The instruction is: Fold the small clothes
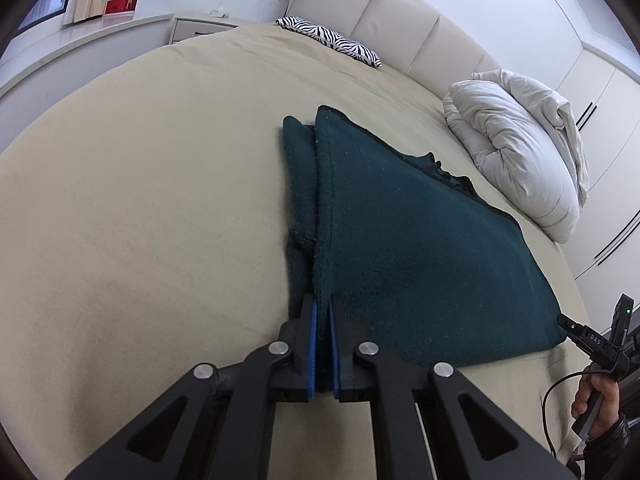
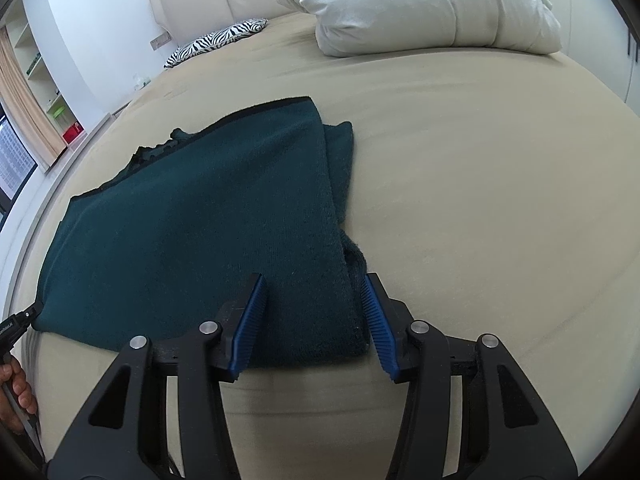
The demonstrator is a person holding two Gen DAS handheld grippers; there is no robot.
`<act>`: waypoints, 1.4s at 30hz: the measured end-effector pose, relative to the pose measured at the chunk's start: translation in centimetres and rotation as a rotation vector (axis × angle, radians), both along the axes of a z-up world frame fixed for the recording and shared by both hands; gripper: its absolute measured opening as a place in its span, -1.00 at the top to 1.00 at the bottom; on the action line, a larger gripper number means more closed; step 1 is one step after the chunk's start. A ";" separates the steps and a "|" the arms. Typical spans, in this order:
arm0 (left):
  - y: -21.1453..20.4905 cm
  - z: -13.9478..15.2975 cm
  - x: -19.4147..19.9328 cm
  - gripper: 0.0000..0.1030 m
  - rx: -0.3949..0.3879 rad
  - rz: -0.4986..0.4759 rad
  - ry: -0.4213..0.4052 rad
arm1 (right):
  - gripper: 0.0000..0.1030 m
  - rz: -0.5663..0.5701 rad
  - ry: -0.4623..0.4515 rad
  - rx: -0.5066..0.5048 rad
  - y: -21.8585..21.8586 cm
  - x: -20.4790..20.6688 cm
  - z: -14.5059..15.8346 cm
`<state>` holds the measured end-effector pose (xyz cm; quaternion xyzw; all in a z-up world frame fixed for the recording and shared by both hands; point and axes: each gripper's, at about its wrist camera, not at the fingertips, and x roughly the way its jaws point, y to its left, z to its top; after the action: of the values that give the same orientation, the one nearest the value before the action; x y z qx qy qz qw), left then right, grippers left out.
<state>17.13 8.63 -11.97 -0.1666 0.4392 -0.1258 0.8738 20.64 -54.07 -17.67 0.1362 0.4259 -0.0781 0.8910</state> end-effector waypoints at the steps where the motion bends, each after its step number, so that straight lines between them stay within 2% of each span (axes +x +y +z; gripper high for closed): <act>1: 0.0 0.0 -0.1 0.87 0.000 0.001 -0.003 | 0.13 -0.002 -0.001 -0.001 -0.1 0.0 0.1; 5: 0.2 0.0 -0.2 0.87 -0.011 0.002 0.000 | 0.14 -0.004 -0.004 0.003 -0.3 -0.2 0.2; 9: 0.2 -0.1 -0.1 0.87 -0.012 -0.001 0.004 | 0.27 -0.010 0.004 0.015 -0.8 -0.3 -0.2; 11: 0.3 -0.1 -0.1 0.87 -0.017 -0.002 0.007 | 0.54 -0.001 0.017 0.006 -0.7 -0.3 -0.5; 12: 0.4 -0.1 0.0 0.87 -0.019 -0.003 0.009 | 0.57 -0.002 0.018 -0.002 -0.6 -0.3 -0.5; 14: 0.4 -0.1 0.0 0.87 -0.023 -0.005 0.013 | 0.76 -0.004 0.012 -0.001 -0.8 -0.5 -0.5; 17: 0.4 -0.1 0.1 0.87 -0.023 -0.007 0.015 | 0.86 -0.015 0.019 0.013 -1.2 -0.5 -0.6; 21: 0.5 -0.1 0.2 0.87 -0.030 -0.008 0.018 | 0.90 -0.033 0.029 0.023 -1.3 -0.6 -0.6; 25: 0.6 0.0 0.1 0.87 -0.028 -0.021 0.018 | 0.91 -0.095 0.023 0.133 -2.5 -1.6 -1.0; 27: 0.6 0.0 0.1 0.87 -0.025 -0.027 0.017 | 0.91 -0.112 0.022 0.154 -2.7 -2.4 -1.3; 34: 0.6 0.1 -0.1 0.87 -0.017 -0.034 0.017 | 0.92 -0.126 0.016 0.164 -2.7 -3.3 -1.7; 42: 0.8 -0.2 -0.7 0.87 -0.023 -0.042 0.015 | 0.91 -0.108 0.030 0.098 -1.7 -3.0 -2.0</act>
<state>16.47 9.46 -12.14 -0.1686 0.4477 -0.1479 0.8656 17.60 -55.79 -19.67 0.2014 0.4345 -0.1072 0.8713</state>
